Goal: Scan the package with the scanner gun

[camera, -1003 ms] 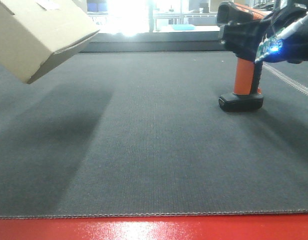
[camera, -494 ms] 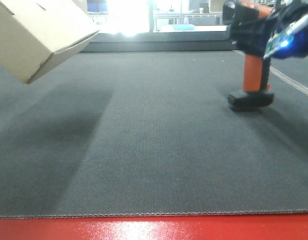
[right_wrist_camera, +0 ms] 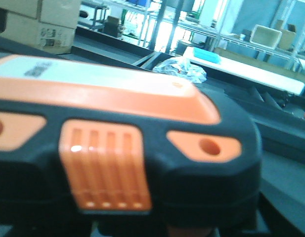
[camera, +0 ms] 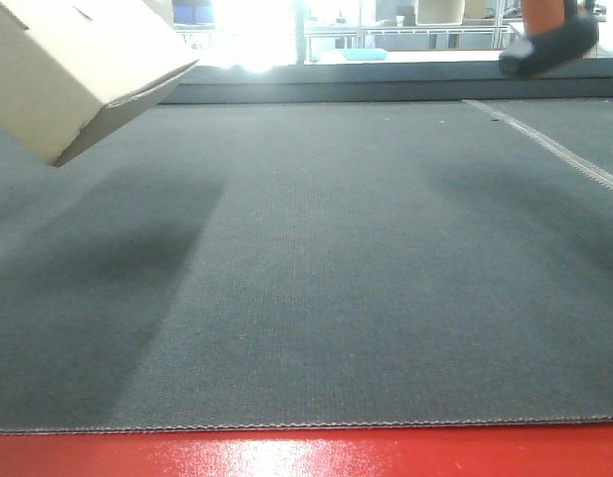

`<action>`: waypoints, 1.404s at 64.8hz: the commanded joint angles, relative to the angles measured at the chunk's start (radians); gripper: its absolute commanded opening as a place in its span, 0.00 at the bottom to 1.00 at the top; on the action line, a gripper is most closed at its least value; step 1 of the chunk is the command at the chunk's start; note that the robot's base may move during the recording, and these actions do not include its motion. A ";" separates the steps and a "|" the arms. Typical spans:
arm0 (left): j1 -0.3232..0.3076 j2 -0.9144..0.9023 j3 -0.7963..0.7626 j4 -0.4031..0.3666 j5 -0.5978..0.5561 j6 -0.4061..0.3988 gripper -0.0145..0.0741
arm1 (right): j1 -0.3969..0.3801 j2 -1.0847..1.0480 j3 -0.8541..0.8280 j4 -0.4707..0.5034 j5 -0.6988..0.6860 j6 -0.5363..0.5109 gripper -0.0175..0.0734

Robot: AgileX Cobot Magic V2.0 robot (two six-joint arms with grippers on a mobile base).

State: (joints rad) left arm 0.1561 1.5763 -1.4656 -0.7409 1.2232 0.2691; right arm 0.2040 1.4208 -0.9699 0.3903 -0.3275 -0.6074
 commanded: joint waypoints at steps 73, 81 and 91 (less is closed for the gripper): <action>0.000 -0.015 -0.002 -0.019 -0.002 0.008 0.04 | -0.006 0.153 -0.277 0.002 0.074 -0.293 0.02; 0.000 -0.015 -0.002 -0.019 -0.002 0.008 0.04 | -0.006 0.153 -0.277 0.002 0.079 -0.293 0.02; 0.000 -0.015 -0.002 -0.019 -0.002 0.008 0.04 | -0.006 0.153 -0.277 0.002 0.084 -0.293 0.02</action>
State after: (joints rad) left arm 0.1561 1.5763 -1.4656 -0.7391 1.2232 0.2691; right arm 0.2040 1.5856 -1.2268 0.3903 -0.1937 -0.8906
